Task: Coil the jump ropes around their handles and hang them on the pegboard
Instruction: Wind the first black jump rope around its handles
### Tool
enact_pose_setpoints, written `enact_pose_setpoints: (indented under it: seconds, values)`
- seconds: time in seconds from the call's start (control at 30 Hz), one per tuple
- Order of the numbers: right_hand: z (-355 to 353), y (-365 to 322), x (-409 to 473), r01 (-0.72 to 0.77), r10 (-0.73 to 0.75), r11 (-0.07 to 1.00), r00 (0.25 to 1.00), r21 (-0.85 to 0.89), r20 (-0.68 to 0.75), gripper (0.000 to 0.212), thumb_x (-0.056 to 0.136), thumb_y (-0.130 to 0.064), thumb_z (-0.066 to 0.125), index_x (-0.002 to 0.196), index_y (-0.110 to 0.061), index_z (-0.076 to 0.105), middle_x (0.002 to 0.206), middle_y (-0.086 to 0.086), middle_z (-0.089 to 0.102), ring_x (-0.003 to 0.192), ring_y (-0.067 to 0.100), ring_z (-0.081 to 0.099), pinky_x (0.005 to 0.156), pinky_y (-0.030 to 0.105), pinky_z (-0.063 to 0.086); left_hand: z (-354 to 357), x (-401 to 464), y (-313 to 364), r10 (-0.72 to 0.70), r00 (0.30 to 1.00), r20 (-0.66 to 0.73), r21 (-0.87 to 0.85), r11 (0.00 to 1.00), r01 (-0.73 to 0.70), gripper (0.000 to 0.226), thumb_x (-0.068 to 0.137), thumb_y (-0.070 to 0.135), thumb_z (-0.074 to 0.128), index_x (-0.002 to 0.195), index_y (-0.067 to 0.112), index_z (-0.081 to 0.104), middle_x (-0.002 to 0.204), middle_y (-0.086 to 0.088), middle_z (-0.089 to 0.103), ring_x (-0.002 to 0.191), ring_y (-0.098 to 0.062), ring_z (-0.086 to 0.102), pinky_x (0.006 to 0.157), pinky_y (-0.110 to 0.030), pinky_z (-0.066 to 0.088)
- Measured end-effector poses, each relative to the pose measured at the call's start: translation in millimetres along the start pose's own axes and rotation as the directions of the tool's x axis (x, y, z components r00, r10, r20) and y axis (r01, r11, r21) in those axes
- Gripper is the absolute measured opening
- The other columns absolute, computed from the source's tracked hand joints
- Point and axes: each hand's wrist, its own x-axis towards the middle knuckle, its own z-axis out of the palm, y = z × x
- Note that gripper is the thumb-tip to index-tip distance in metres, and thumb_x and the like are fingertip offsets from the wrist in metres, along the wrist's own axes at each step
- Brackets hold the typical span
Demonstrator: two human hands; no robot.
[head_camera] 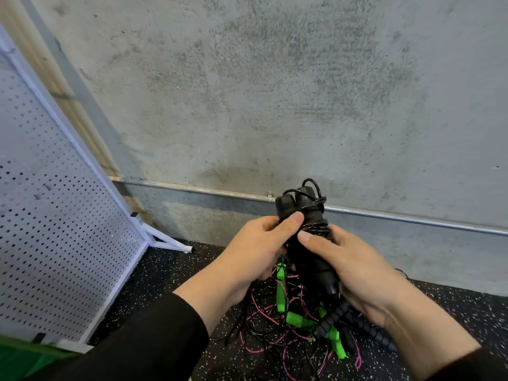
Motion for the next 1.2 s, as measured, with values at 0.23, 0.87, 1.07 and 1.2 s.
enact_pose_setpoints:
  seconds: [0.23, 0.87, 1.07, 1.2]
  values:
    - [0, -8, 1, 0.148, -0.188, 0.966, 0.965, -0.211, -0.184, 0.029, 0.079, -0.036, 0.081, 0.104, -0.029, 0.069, 0.072, 0.002, 0.073, 0.065, 0.017, 0.065, 0.065, 0.037, 0.053, 2, 2, 5, -0.079, 0.997, 0.024, 0.024, 0.997, 0.079, 0.047, 0.088, 0.069, 0.057, 0.077, 0.024, 0.061, 0.076, -0.006, 0.052, 0.043, -0.008, 0.024, 0.045, -0.023, 0.015]
    - [3, 11, 6, 0.162, -0.334, 0.467, 0.943, -0.869, -0.003, 0.085, 0.081, -0.077, 0.046, 0.151, -0.062, -0.001, 0.103, -0.014, 0.047, 0.104, 0.008, 0.048, 0.091, 0.025, 0.037, -5, 1, -1, -0.233, 0.972, -0.039, -0.121, 0.966, 0.227, 0.049, 0.084, 0.070, 0.064, 0.068, 0.024, 0.057, 0.062, 0.003, 0.044, 0.042, -0.007, 0.021, 0.042, -0.021, 0.015]
    - [-3, 0, 4, 0.129, -0.223, 0.919, 0.949, -0.372, -0.222, 0.042, 0.095, -0.046, 0.060, 0.136, -0.036, 0.058, 0.084, -0.009, 0.074, 0.068, 0.007, 0.067, 0.067, 0.021, 0.052, -5, 4, 4, -0.162, 0.987, -0.022, -0.250, 0.956, 0.151, 0.040, 0.087, 0.062, 0.061, 0.071, 0.025, 0.062, 0.062, 0.005, 0.040, 0.046, -0.007, 0.018, 0.042, -0.021, 0.012]
    - [-5, -12, -5, -0.182, 0.179, 0.945, 0.983, 0.270, 0.039, 0.060, 0.093, -0.056, 0.050, 0.102, -0.003, 0.078, 0.099, 0.030, 0.071, 0.074, 0.038, 0.070, 0.068, 0.041, 0.064, -4, 4, 7, -0.101, 0.995, 0.004, -0.290, 0.952, 0.097, 0.039, 0.090, 0.054, 0.060, 0.072, 0.021, 0.050, 0.063, 0.004, 0.037, 0.045, -0.007, 0.019, 0.045, -0.023, 0.011]
